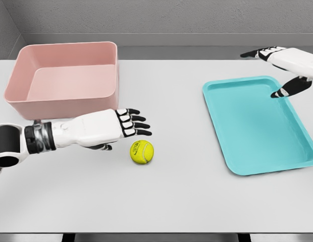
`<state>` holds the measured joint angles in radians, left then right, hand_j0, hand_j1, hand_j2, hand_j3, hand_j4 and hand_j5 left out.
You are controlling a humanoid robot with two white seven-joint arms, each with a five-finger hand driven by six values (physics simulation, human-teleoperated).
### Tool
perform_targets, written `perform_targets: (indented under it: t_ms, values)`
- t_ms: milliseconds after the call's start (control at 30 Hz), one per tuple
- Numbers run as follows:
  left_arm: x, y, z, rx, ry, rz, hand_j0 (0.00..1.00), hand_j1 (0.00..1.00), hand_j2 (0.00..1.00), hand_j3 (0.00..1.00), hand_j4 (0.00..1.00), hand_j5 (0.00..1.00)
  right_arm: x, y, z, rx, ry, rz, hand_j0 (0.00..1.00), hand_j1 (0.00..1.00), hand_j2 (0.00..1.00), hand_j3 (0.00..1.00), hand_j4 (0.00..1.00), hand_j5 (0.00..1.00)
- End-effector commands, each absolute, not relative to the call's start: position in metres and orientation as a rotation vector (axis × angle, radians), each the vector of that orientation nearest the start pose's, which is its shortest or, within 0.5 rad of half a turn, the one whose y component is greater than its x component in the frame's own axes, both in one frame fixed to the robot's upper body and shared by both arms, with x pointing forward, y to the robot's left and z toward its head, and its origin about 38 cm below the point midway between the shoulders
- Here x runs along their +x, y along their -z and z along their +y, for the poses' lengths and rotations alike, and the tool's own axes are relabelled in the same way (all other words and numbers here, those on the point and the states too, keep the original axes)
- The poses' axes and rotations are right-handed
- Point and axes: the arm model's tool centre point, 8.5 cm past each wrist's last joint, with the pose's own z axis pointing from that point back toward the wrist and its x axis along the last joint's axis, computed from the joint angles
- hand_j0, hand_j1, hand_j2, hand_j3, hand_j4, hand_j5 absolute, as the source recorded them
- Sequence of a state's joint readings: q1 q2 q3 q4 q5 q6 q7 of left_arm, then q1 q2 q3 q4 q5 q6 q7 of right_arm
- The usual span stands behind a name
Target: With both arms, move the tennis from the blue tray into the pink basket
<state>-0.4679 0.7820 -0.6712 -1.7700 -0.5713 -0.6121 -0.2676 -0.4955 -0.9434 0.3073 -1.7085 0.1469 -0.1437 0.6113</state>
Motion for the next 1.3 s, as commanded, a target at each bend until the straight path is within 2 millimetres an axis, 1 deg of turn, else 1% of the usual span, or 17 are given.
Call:
perform_targets:
  t_ms: [0, 67, 100, 133, 200, 267, 300, 367, 400, 433, 567, 733, 833, 933, 1033, 1233, 1267]
  values:
    - [0.353, -0.184, 0.196, -0.364, -2.648, 2.067, 1.0, 1.0, 1.0, 1.0, 1.0, 1.0, 0.417, -0.298, -0.356, -0.516, -1.611, -1.397, 1.0, 1.0, 1.0, 1.0, 1.0, 1.0]
    - [0.351, -0.178, 0.189, -0.356, -2.648, 2.04, 1.0, 1.0, 1.0, 1.0, 1.0, 1.0, 0.417, -0.298, -0.355, -0.514, -1.613, -1.396, 1.0, 1.0, 1.0, 1.0, 1.0, 1.0]
    - [0.352, -0.179, 0.184, -0.35, -2.646, 2.003, 1.0, 1.0, 1.0, 1.0, 1.0, 1.0, 0.417, -0.298, -0.354, -0.513, -1.614, -1.399, 1.0, 1.0, 1.0, 1.0, 1.0, 1.0]
    - [0.351, -0.176, 0.175, -0.312, -2.665, 1.943, 1.0, 1.0, 1.0, 1.0, 1.0, 1.0, 0.416, -0.298, -0.353, -0.511, -1.617, -1.4, 1.0, 1.0, 1.0, 1.0, 1.0, 1.0]
    - [0.352, -0.176, 0.175, -0.306, -2.689, 1.886, 1.0, 1.0, 1.0, 1.0, 1.0, 1.0, 0.415, -0.293, -0.357, -0.508, -1.617, -1.383, 1.0, 1.0, 1.0, 1.0, 1.0, 1.0]
    - [0.353, -0.178, 0.171, -0.291, -2.693, 1.828, 1.0, 1.0, 1.0, 1.0, 1.0, 1.0, 0.415, -0.293, -0.353, -0.501, -1.619, -1.392, 1.0, 1.0, 1.0, 1.0, 1.0, 1.0]
    - [0.354, -0.178, 0.174, -0.296, -2.703, 1.804, 1.0, 1.0, 1.0, 1.0, 1.0, 1.0, 0.415, -0.291, -0.354, -0.498, -1.618, -1.389, 1.0, 1.0, 1.0, 1.0, 1.0, 1.0]
    - [0.355, -0.179, 0.184, -0.319, -2.732, 1.762, 1.0, 1.0, 1.0, 1.0, 1.0, 1.0, 0.411, -0.281, -0.356, -0.481, -1.618, -1.365, 1.0, 1.0, 1.0, 1.0, 1.0, 1.0]
    - [0.355, -0.181, 0.182, -0.314, -2.729, 1.737, 1.0, 1.0, 1.0, 1.0, 1.0, 1.0, 0.41, -0.276, -0.358, -0.473, -1.615, -1.352, 1.0, 1.0, 1.0, 1.0, 1.0, 1.0]
    - [0.355, -0.18, 0.179, -0.299, -2.729, 1.708, 1.0, 1.0, 1.0, 1.0, 1.0, 1.0, 0.41, -0.276, -0.358, -0.474, -1.616, -1.352, 1.0, 1.0, 1.0, 1.0, 1.0, 1.0]
    - [0.354, -0.18, 0.182, -0.285, -2.75, 1.629, 1.0, 1.0, 1.0, 1.0, 1.0, 1.0, 0.409, -0.275, -0.358, -0.471, -1.617, -1.351, 1.0, 1.0, 1.0, 1.0, 1.0, 1.0]
    - [0.353, -0.179, 0.178, -0.258, -2.751, 1.57, 1.0, 1.0, 1.0, 1.0, 1.0, 1.0, 0.408, -0.272, -0.358, -0.465, -1.617, -1.347, 1.0, 1.0, 1.0, 1.0, 1.0, 1.0]
    - [0.355, -0.184, 0.173, -0.262, -2.732, 1.57, 1.0, 1.0, 1.0, 1.0, 1.0, 1.0, 0.408, -0.271, -0.358, -0.463, -1.616, -1.342, 1.0, 1.0, 1.0, 1.0, 1.0, 1.0]
    - [0.354, -0.181, 0.172, -0.252, -2.736, 1.561, 1.0, 1.0, 1.0, 1.0, 1.0, 1.0, 0.408, -0.271, -0.358, -0.463, -1.616, -1.342, 1.0, 1.0, 1.0, 1.0, 1.0, 1.0]
    - [0.353, -0.178, 0.171, -0.238, -2.76, 1.514, 1.0, 1.0, 1.0, 1.0, 1.0, 1.0, 0.408, -0.273, -0.359, -0.468, -1.616, -1.344, 1.0, 1.0, 1.0, 1.0, 1.0, 1.0]
    - [0.357, -0.182, 0.161, -0.243, -2.734, 1.515, 1.0, 1.0, 1.0, 1.0, 1.0, 1.0, 0.408, -0.273, -0.359, -0.468, -1.616, -1.344, 1.0, 1.0, 1.0, 1.0, 1.0, 1.0]
    - [0.357, -0.182, 0.157, -0.238, -2.724, 1.522, 1.0, 1.0, 1.0, 1.0, 1.0, 1.0, 0.408, -0.273, -0.359, -0.468, -1.617, -1.345, 1.0, 1.0, 1.0, 1.0, 1.0, 1.0]
